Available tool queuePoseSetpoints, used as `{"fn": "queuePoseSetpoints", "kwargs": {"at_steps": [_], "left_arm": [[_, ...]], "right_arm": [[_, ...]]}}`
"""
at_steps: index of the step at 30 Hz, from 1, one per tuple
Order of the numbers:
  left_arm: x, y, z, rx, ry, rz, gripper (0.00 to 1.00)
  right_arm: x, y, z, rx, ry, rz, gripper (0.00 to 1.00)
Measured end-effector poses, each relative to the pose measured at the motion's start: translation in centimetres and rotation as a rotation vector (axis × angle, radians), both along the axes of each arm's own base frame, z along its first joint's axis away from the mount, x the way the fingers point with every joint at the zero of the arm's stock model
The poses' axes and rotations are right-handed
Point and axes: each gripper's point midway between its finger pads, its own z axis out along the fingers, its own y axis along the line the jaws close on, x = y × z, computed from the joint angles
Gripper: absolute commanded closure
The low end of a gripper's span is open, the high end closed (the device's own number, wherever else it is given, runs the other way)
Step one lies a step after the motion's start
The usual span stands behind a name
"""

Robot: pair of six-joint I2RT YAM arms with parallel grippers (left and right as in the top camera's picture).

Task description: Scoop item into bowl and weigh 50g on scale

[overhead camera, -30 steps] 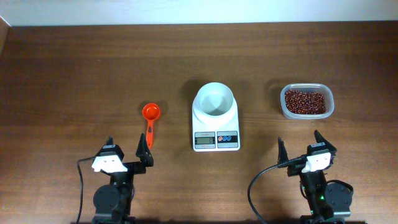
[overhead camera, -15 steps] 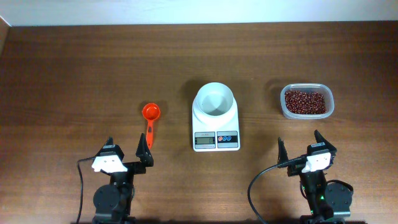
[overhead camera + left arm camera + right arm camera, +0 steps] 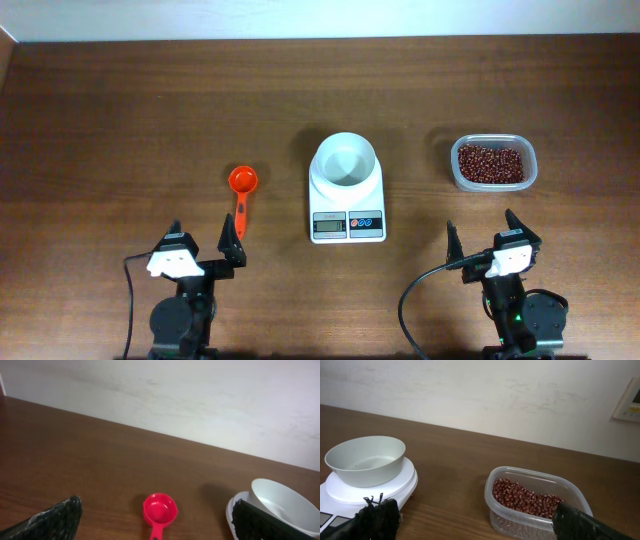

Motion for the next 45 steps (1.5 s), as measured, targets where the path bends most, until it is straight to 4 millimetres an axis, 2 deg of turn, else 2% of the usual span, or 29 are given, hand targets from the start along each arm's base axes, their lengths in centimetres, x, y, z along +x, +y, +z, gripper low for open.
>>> {"fn": "queuePoseSetpoints", "kwargs": {"at_steps": [14,19,23,29,32,35,37,39,40,41,43,44,45], "left_arm": [[0.0,0.3,-0.1,0.002,0.005,0.018,0.01],[0.0,-1.0,-0.4,-0.003,0.017,-0.061,0.01],[-0.4,-1.3,-0.6,-0.003,0.059,-0.074,0.01],[-1.0,-1.3,1.7,-0.002,0.129,-0.081,0.01],[-0.4,-1.6,2.3,-0.001,0.249,-0.091,0.01],[1.4,-2.1,4.9,-0.004,0.384,-0.112,0.01],[2.2,-2.2,5.0,-0.005,0.491,-0.113,0.01],[4.6,-2.4,5.5,-0.006,0.605,-0.116,0.01],[4.8,-2.4,5.1,-0.006,0.643,-0.116,0.01],[5.5,-2.5,5.3,-0.006,0.654,-0.115,0.04],[6.3,-2.5,4.5,-0.003,0.694,-0.116,0.79],[6.3,-2.5,4.2,-0.005,0.706,-0.115,0.99],[6.3,-2.5,3.7,-0.005,0.724,-0.115,1.0]], "right_arm": [[0.0,0.0,0.0,0.0,0.0,0.0,0.01],[0.0,0.0,0.0,0.0,0.0,0.0,0.01],[0.0,0.0,0.0,0.0,0.0,0.0,0.01],[0.0,0.0,0.0,0.0,0.0,0.0,0.01],[0.0,0.0,0.0,0.0,-0.001,0.0,0.01],[0.0,0.0,0.1,0.0,-0.002,0.0,0.01],[0.0,0.0,0.0,0.0,-0.002,0.0,0.01],[0.0,0.0,0.0,0.0,-0.001,0.0,0.01],[0.0,0.0,0.0,0.0,-0.002,0.0,0.01],[0.0,0.0,0.0,0.0,-0.001,0.0,0.01],[0.0,0.0,0.0,0.0,-0.002,0.0,0.01],[0.0,0.0,0.0,0.0,-0.002,0.0,0.01],[0.0,0.0,0.0,0.0,-0.002,0.0,0.01]]}}
